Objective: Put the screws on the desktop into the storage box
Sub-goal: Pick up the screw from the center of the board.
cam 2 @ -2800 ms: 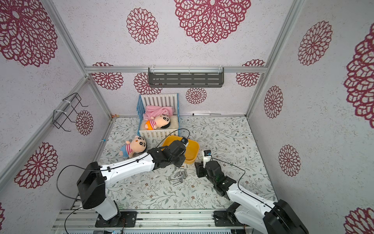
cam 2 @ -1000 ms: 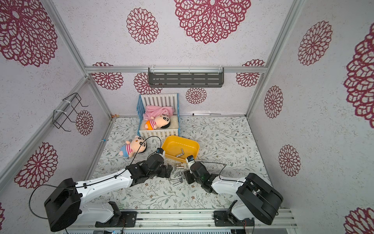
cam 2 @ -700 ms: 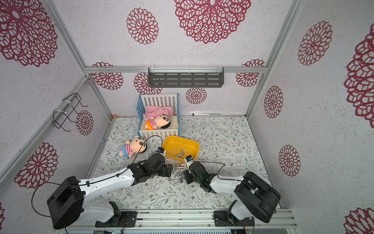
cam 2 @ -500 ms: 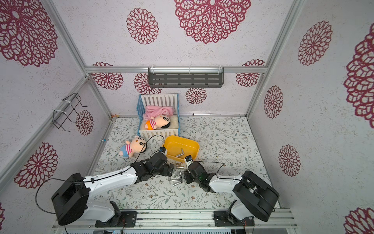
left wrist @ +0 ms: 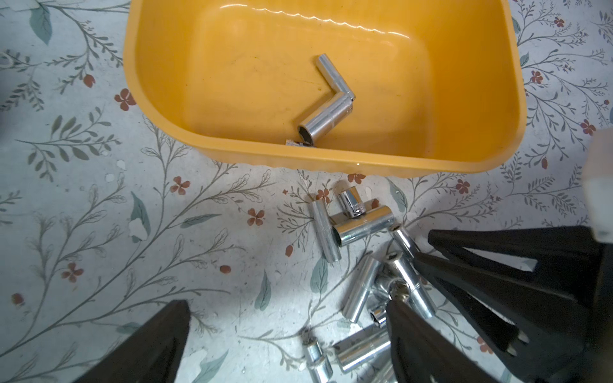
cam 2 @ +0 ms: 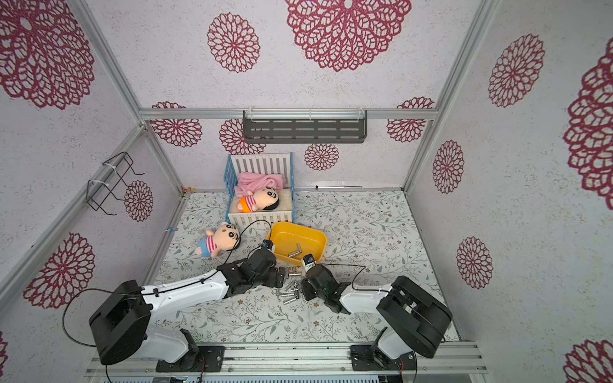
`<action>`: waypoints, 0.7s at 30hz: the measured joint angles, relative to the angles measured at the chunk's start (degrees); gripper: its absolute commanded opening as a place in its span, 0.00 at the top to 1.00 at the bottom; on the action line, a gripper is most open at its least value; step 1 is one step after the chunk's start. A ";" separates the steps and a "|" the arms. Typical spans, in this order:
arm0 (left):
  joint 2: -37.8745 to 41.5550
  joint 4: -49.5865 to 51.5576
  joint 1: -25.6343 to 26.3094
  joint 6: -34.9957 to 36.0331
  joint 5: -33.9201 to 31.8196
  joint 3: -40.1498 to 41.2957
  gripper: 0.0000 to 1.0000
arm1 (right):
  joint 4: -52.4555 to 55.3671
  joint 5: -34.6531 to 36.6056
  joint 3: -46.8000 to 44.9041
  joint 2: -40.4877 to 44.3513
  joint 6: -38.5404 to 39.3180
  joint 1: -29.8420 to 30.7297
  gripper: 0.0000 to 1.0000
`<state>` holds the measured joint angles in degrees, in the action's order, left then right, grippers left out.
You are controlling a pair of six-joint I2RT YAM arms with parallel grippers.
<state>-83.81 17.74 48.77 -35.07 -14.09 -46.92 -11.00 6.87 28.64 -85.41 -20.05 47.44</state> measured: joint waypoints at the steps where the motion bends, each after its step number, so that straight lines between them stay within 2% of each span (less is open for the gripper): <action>1: 0.00 0.09 0.02 0.02 -0.02 0.00 0.03 | -0.02 0.22 0.02 -0.11 0.00 0.00 0.74; 5: -0.02 0.24 0.09 0.17 -0.28 0.00 0.03 | 0.85 1.51 0.46 -1.09 -0.04 0.07 0.75; 10: -0.94 0.70 0.11 0.44 -0.66 -0.66 0.03 | 1.88 4.00 2.64 -3.26 -0.04 0.70 0.80; 17: -4.26 1.14 0.11 0.79 -0.87 -2.64 0.03 | 2.80 7.39 3.34 -3.65 -0.02 2.16 0.99; 21: -4.70 2.01 0.11 1.42 -1.68 -2.89 0.03 | 4.22 8.57 2.27 -0.85 0.02 2.58 1.00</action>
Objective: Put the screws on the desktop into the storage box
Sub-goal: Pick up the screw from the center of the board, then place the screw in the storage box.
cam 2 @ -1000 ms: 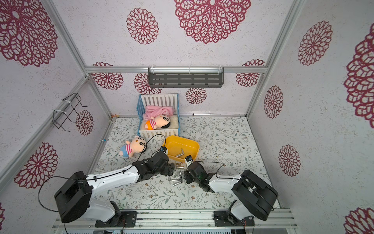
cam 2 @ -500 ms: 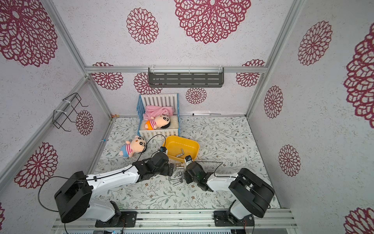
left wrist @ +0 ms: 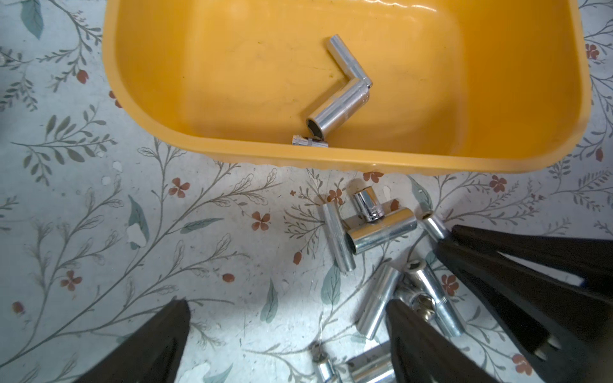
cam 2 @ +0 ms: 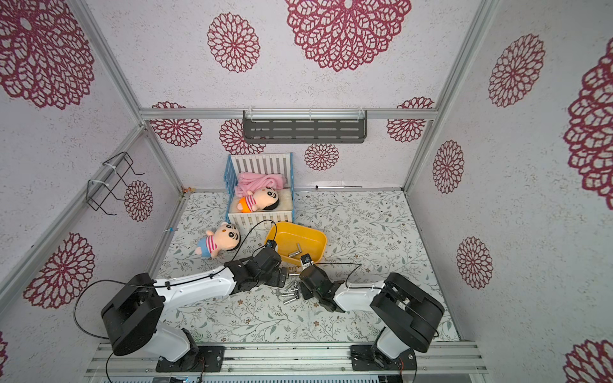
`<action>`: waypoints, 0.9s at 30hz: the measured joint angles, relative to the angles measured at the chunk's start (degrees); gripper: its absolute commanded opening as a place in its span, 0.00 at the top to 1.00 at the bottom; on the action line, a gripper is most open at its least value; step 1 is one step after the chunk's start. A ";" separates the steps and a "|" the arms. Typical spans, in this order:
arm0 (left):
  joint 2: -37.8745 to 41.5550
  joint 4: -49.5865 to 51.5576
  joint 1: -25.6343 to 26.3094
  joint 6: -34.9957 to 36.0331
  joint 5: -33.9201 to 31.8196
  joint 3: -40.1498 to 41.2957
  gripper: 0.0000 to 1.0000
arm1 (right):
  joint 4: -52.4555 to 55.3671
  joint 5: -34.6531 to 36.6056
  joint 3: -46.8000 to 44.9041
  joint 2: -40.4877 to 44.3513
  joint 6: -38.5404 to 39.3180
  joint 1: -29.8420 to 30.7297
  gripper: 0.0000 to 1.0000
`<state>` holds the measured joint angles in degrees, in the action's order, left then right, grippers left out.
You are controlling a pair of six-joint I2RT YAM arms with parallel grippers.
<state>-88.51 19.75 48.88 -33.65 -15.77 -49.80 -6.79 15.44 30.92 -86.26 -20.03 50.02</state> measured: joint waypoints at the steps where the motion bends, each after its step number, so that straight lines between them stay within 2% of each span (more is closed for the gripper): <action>1: 0.04 0.26 0.00 0.35 -0.04 -0.07 0.03 | 0.20 0.13 -0.63 1.46 0.00 0.07 1.00; 9: 4.22 1.95 0.00 4.11 -1.22 -0.09 0.03 | 0.52 2.89 -6.80 22.12 -0.42 0.11 1.00; 13: 4.04 1.99 -0.44 5.16 -1.97 -0.09 0.03 | 1.25 3.10 -4.74 26.43 -2.27 -1.57 1.00; 18: 3.56 1.97 -1.68 5.35 -0.31 -0.09 0.03 | 3.17 2.36 3.10 19.93 -4.96 -5.35 1.00; 27: 3.98 1.86 -3.26 5.16 3.21 0.42 0.03 | 4.35 -2.05 15.63 -0.11 -6.62 -10.62 1.00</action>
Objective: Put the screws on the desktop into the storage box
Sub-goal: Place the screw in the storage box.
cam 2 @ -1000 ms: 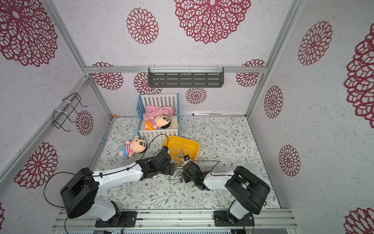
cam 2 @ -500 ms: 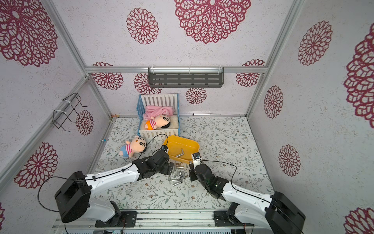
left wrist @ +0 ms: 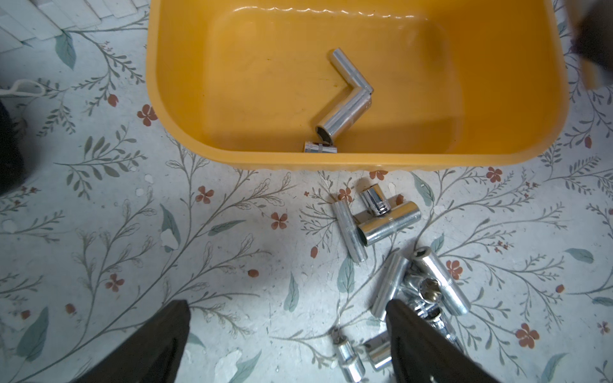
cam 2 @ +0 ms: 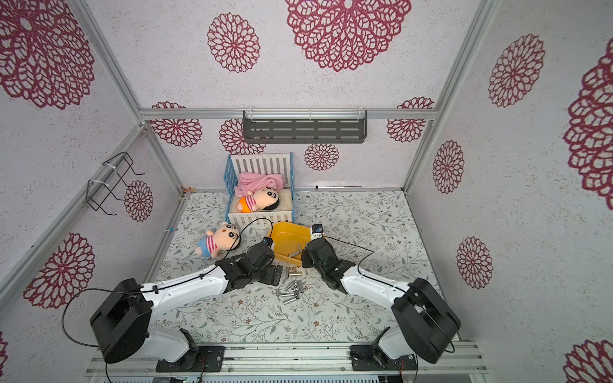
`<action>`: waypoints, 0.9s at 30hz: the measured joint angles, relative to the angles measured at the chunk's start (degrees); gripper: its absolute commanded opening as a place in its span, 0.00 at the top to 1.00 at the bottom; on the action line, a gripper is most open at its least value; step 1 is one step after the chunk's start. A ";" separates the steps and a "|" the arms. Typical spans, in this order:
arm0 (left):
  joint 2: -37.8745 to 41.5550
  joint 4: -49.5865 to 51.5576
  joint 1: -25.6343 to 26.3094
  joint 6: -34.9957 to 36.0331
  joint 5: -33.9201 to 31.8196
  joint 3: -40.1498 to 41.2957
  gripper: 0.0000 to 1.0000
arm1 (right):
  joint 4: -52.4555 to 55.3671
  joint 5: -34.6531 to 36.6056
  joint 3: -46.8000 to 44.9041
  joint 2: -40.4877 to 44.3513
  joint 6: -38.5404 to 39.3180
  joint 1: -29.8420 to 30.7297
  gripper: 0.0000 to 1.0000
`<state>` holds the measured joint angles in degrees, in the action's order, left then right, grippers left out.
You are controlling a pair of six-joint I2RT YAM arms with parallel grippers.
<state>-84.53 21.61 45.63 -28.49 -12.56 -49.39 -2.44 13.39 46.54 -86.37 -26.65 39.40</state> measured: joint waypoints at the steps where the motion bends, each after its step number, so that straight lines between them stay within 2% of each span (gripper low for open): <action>1: 0.04 0.00 0.00 -0.02 0.20 0.00 0.03 | 0.26 -0.24 1.57 -2.12 0.02 -0.35 0.98; 2: 0.09 0.00 0.00 -0.02 0.31 0.04 0.03 | 0.68 -0.52 3.17 -4.13 0.02 -0.63 0.91; 6: 0.31 -0.04 0.00 0.09 0.46 0.15 0.03 | 1.97 -1.84 7.19 -8.76 -0.07 -1.33 0.71; 10: 0.81 -0.11 0.00 0.74 0.46 0.70 0.02 | 3.63 -2.60 8.13 -8.92 0.81 -1.57 0.62; 15: 1.03 -0.15 0.00 1.53 1.14 0.94 0.01 | 4.83 -4.44 5.88 -4.66 2.67 -1.49 0.62; 22: 1.01 -0.13 0.11 1.86 4.42 0.94 0.01 | 3.78 -5.77 -8.79 12.98 6.38 2.80 0.59; 27: 1.05 -0.13 1.49 1.25 6.12 0.96 0.01 | 2.14 -7.34 -19.19 19.39 7.08 4.28 0.57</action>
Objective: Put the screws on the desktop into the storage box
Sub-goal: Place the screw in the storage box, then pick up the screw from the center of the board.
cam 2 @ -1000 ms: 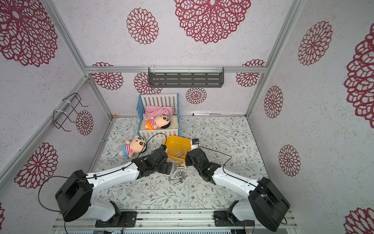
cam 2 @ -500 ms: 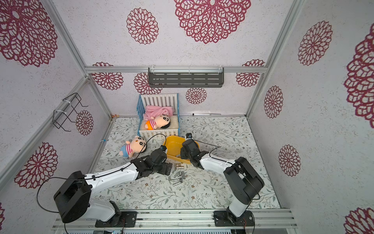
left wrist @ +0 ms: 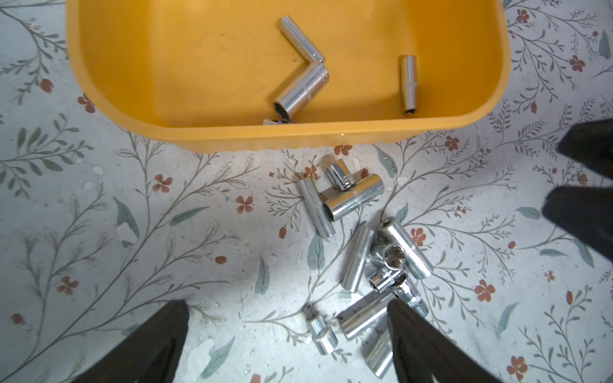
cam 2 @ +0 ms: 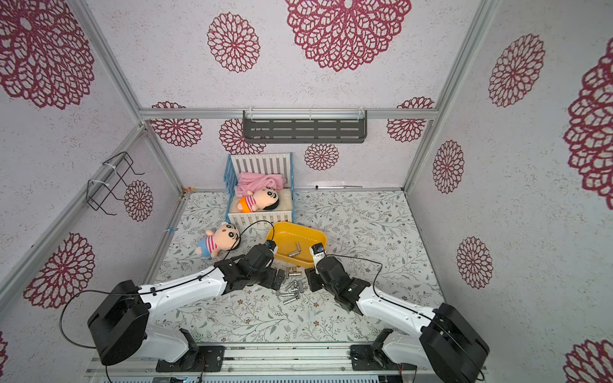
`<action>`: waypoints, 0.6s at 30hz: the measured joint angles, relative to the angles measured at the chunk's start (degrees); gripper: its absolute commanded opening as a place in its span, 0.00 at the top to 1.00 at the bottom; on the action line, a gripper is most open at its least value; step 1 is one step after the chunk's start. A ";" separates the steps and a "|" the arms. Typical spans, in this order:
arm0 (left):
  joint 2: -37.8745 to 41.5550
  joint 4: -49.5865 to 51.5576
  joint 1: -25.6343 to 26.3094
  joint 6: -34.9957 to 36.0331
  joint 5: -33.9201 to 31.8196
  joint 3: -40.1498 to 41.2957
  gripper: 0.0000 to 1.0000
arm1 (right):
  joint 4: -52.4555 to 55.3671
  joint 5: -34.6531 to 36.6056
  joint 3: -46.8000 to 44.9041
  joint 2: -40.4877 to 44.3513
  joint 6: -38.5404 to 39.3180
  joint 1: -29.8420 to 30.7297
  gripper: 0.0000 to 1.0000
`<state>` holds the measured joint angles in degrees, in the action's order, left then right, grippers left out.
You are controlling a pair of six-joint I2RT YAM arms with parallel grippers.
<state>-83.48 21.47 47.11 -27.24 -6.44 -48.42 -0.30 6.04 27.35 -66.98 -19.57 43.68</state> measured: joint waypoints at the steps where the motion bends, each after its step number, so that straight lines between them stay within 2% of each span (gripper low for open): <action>1: 0.02 0.00 0.35 -0.26 0.26 0.02 0.01 | -0.39 -0.37 -1.46 0.15 -0.04 0.02 0.57; 6: 0.61 0.02 0.90 -1.70 1.29 0.50 0.07 | -3.28 -2.54 -3.67 -2.16 -0.26 1.25 0.57; 18: 0.74 -1.09 0.90 -4.94 1.51 0.59 0.06 | -8.81 -4.44 -2.95 -11.41 -0.52 3.08 0.57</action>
<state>-82.74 20.38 48.01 -32.18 -4.93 -47.83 -9.10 1.61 24.40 -78.39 -20.10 46.76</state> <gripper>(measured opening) 0.937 0.433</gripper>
